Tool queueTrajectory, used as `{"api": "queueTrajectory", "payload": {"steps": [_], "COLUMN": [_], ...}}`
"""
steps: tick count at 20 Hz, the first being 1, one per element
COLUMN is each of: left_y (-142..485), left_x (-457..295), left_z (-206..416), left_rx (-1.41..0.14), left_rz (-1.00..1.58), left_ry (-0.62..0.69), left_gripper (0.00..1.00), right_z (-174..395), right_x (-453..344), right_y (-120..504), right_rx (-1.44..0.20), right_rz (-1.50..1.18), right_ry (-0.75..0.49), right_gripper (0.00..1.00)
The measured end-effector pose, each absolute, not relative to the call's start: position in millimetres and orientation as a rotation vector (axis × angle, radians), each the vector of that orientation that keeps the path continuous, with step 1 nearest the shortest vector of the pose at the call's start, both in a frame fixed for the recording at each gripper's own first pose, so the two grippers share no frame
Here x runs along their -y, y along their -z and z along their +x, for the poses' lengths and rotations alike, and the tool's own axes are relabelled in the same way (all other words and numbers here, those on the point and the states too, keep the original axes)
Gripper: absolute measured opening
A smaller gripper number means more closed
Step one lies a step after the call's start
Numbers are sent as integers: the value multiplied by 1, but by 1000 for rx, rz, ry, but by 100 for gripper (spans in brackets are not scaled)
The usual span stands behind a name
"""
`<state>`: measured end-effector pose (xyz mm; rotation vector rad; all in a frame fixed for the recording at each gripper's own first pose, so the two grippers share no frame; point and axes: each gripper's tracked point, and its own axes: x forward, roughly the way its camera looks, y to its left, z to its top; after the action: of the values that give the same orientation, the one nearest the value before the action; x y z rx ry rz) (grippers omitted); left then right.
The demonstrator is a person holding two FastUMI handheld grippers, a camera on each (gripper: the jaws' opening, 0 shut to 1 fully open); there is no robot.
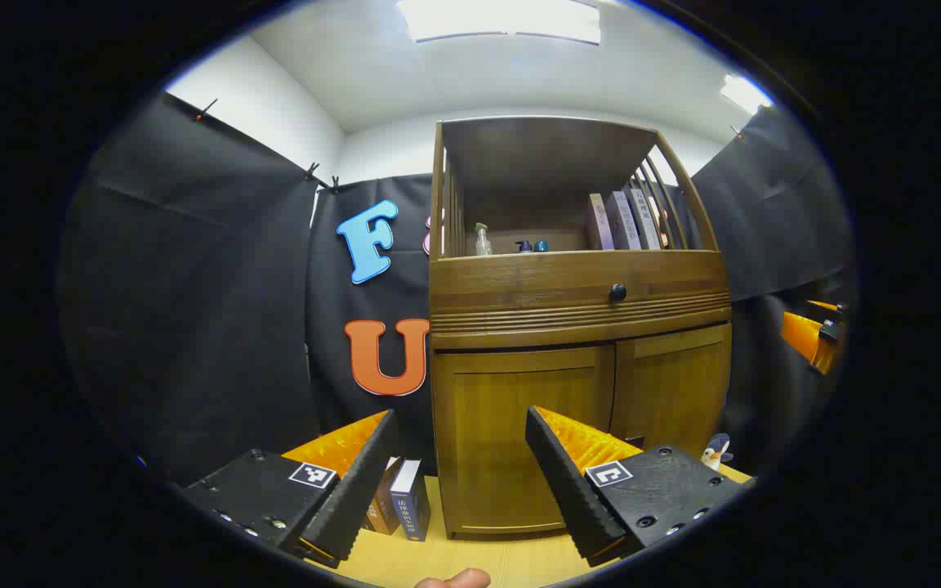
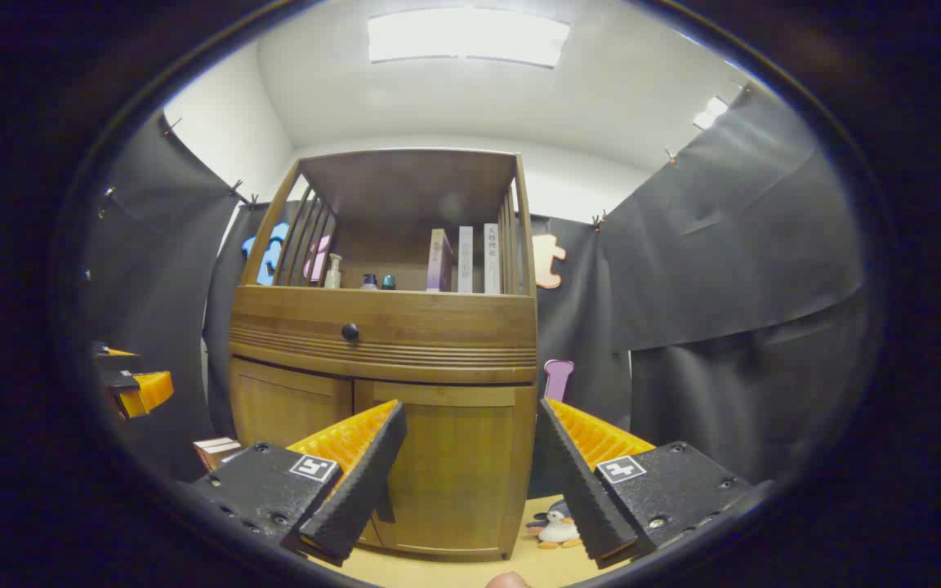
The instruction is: Open the right door of the double-door shoe cabinet with the right hand, and open the left door with the left hand.
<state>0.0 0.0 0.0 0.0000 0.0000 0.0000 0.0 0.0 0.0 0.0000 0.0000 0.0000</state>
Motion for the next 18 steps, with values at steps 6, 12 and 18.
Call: {"api": "queueTrajectory", "payload": {"steps": [6, 12, 18], "left_y": [9, 20, 25], "left_x": [19, 36, 31], "left_z": [2, 5, 7], "left_rx": [-24, -45, -39], "left_rz": [-3, 2, 0], "left_ry": [23, 48, 32], "left_gripper": [95, 95, 100], "right_z": [2, 7, 14], "right_x": [15, 18, 2], "right_y": [12, 20, 36], "right_rx": [-20, -40, -68], "right_rz": [-9, -1, -16], "right_ry": [-1, -23, -63], "right_gripper": [100, 100, 100]}}
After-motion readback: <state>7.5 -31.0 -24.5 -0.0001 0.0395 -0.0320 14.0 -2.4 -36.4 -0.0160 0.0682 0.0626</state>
